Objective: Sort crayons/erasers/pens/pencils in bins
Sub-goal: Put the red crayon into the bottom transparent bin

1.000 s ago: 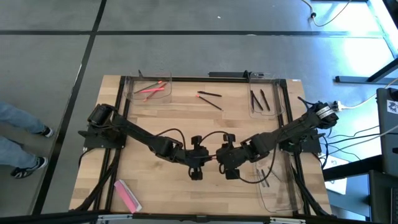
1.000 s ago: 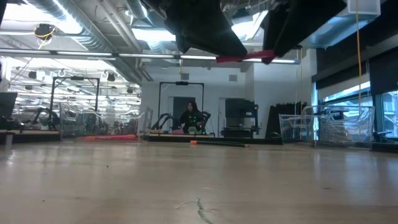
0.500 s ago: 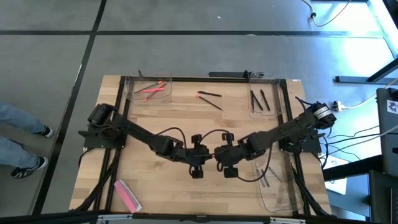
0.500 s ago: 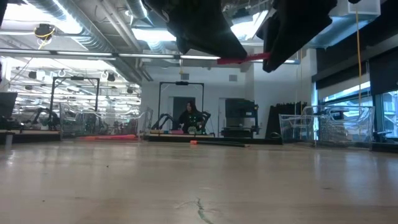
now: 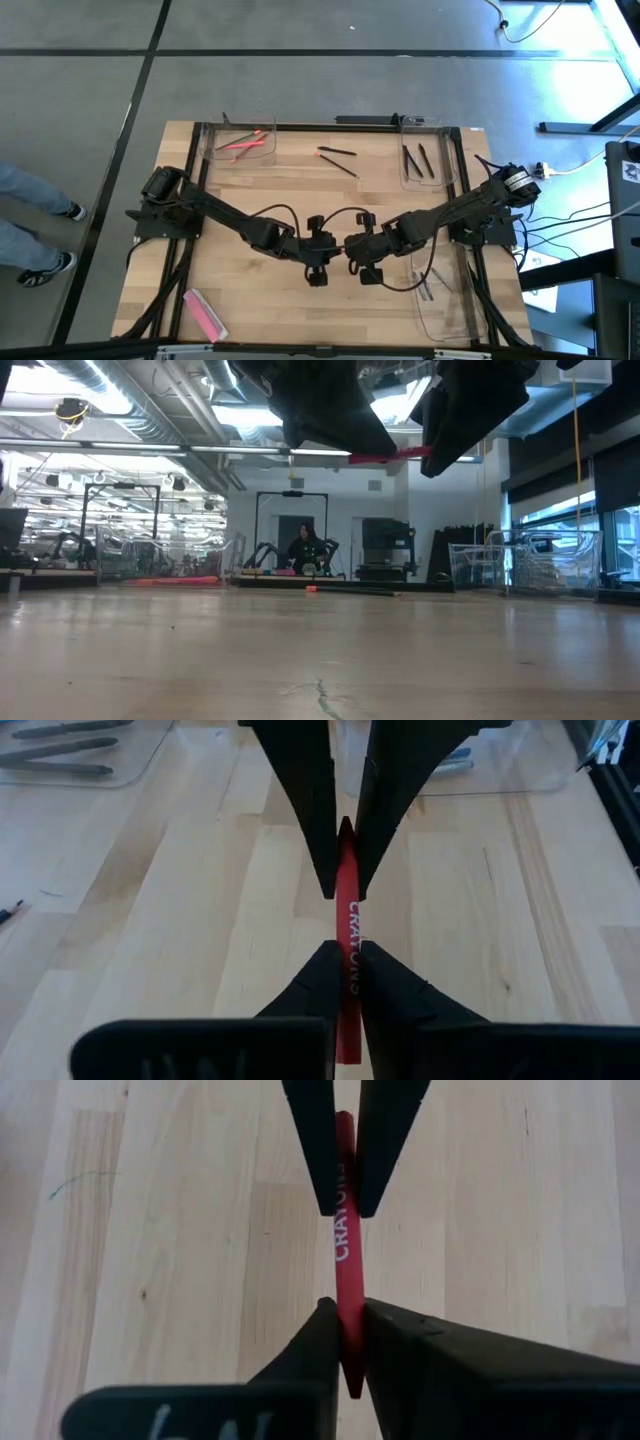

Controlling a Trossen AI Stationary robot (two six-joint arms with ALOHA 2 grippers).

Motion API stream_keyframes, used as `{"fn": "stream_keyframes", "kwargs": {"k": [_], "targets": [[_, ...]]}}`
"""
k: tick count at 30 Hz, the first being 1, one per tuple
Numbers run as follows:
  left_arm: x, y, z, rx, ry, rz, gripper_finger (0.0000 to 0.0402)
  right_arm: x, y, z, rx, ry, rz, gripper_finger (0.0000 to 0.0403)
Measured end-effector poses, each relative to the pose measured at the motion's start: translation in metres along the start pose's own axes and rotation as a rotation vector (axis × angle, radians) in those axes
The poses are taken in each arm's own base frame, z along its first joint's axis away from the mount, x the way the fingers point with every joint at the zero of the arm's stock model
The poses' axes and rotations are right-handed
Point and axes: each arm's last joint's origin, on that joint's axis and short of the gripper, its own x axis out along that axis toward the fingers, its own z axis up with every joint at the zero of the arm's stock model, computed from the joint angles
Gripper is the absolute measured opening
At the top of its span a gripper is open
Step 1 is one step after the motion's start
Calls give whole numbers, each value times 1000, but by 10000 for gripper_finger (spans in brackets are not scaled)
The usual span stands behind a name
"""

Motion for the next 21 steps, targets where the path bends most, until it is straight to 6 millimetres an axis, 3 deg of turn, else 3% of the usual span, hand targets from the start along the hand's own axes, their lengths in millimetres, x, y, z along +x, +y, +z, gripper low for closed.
{"fn": "stream_keyframes", "kwargs": {"k": [14,21], "targets": [[3,7,2,-102,8,-11,81,-1,-1,-5,20,46,-11,31],[-3,5,2,-182,49,-83,81,-25,-5,-10,144,127,-40,32]]}}
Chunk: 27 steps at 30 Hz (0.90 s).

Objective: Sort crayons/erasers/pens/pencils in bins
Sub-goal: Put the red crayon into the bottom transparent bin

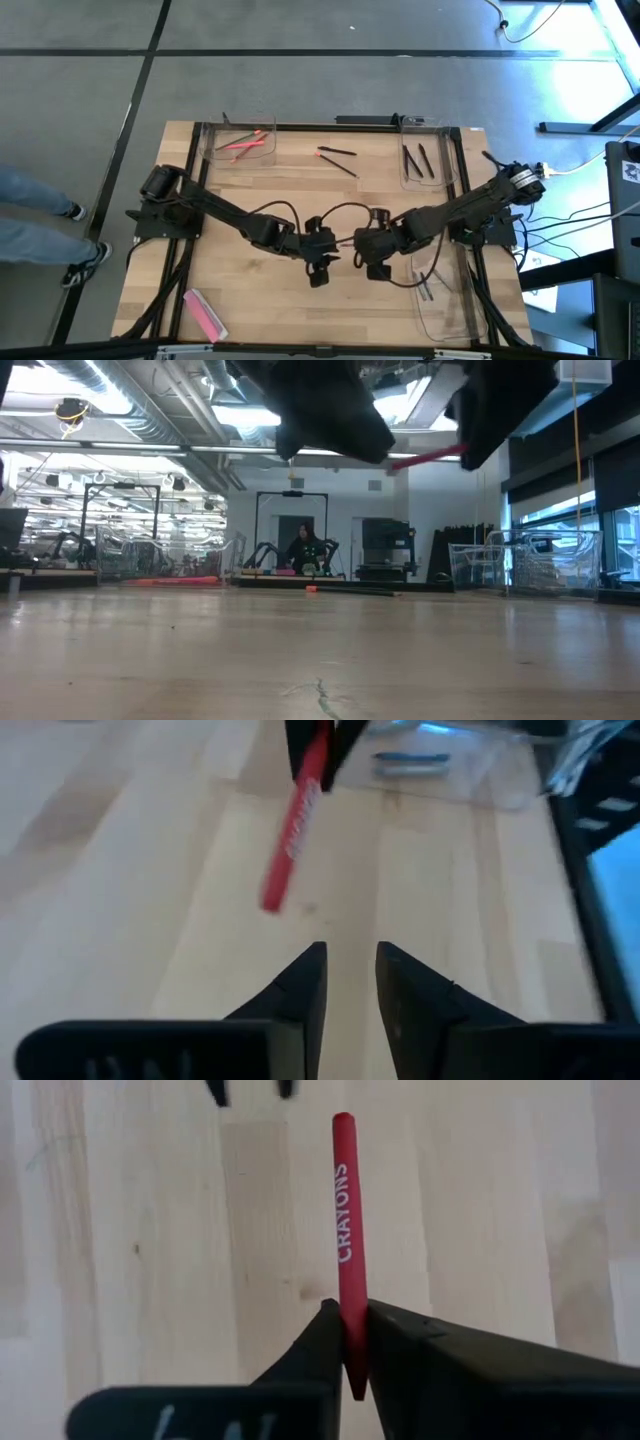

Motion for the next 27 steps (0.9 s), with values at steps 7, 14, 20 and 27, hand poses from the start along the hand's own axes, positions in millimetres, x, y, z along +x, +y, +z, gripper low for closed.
{"fn": "stream_keyframes", "kwargs": {"k": [7,14,20,27], "targets": [[-18,-3,6,-54,25,-77,79,-37,-2,-24,197,54,-21,29],[-43,-9,16,-57,-23,-114,82,-59,15,-63,378,189,-130,36],[-50,-16,15,-48,-32,-136,81,-73,41,-96,568,237,-183,32],[-52,-21,12,-37,-28,-147,79,-70,64,-144,785,337,-239,41]]}}
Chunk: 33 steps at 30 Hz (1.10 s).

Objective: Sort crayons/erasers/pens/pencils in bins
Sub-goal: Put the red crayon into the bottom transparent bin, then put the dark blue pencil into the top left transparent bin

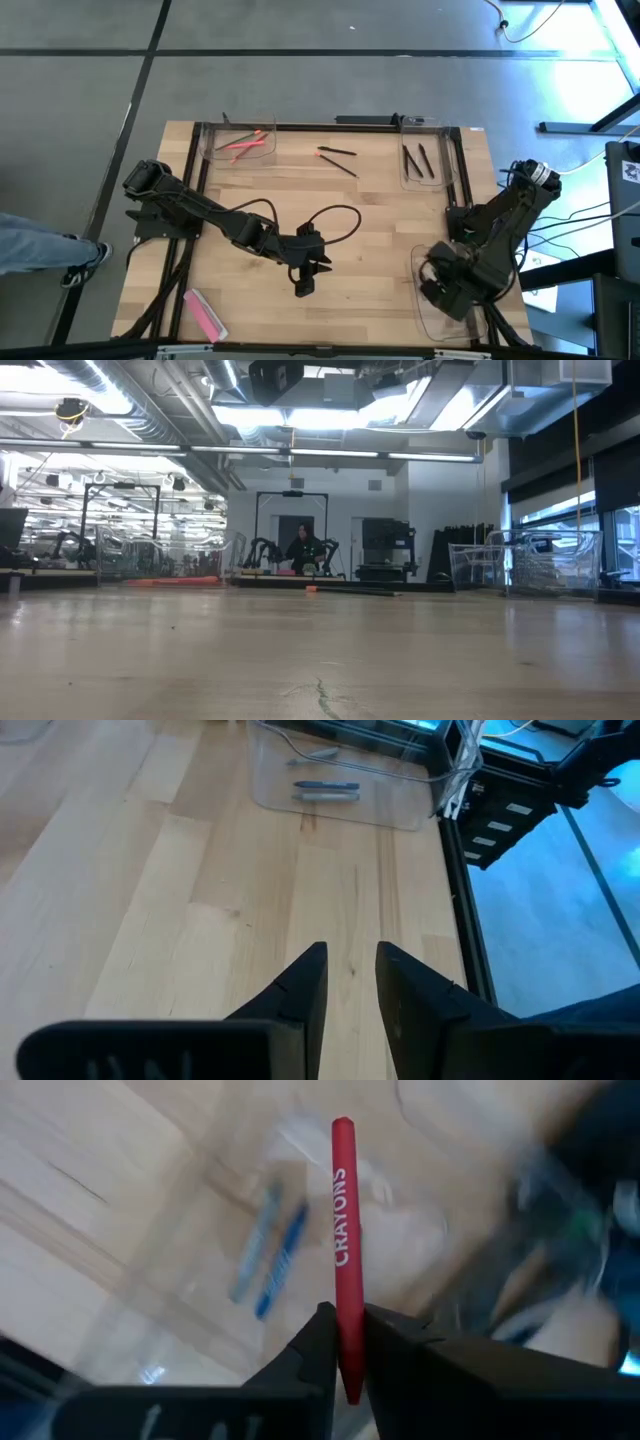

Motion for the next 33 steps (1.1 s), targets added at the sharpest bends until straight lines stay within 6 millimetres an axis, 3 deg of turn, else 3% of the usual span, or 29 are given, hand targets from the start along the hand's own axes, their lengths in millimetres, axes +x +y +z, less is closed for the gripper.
{"fn": "stream_keyframes", "kwargs": {"k": [7,16,21,26,33], "targets": [[0,-2,-1,4,2,-3,81,36,-2,-33,120,99,75,34],[0,-1,-1,1,2,-3,82,74,-2,-35,152,133,138,45],[0,-1,-1,-2,2,-2,79,80,-4,-33,152,126,124,51],[1,2,0,-19,0,5,79,80,-5,-33,151,126,123,84],[3,25,9,-84,11,61,79,71,-5,-33,167,130,131,130]]}}
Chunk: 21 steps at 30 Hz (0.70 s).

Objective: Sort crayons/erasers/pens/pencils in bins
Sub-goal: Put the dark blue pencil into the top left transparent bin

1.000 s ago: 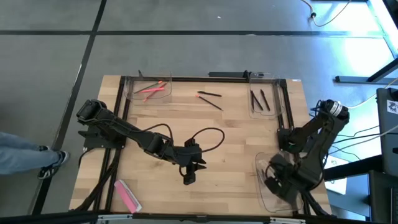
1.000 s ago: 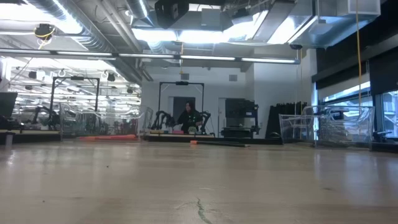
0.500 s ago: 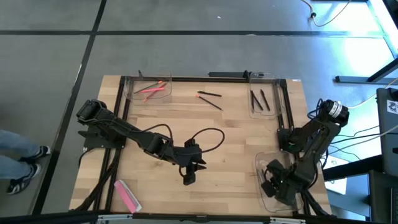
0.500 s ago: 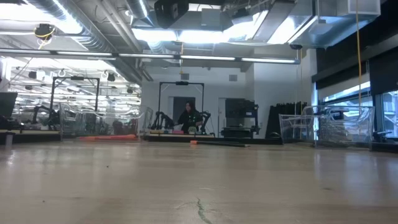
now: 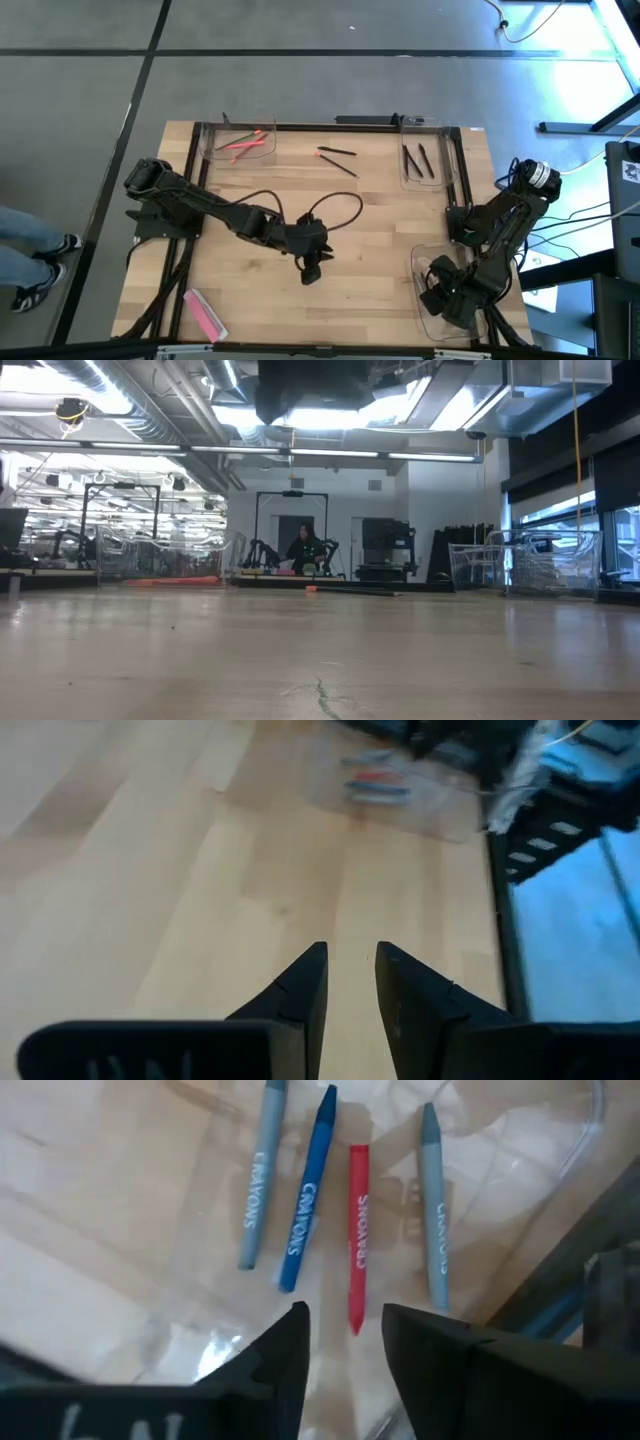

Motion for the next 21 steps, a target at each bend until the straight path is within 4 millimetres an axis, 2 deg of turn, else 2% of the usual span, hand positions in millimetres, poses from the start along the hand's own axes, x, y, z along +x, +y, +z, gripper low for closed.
{"fn": "stream_keyframes", "kwargs": {"k": [4,8,14,16,21], "targets": [[-6,28,12,4,77,61,79,-17,-2,1,18,25,54,133],[-16,58,36,57,154,144,79,-40,-9,8,19,5,130,133],[-34,111,73,132,187,261,79,-72,-32,31,11,-183,263,133],[-40,128,82,148,196,247,79,-80,-38,38,-2,-250,317,133],[-47,167,89,243,234,214,79,-97,-44,53,-92,-438,476,133]]}}
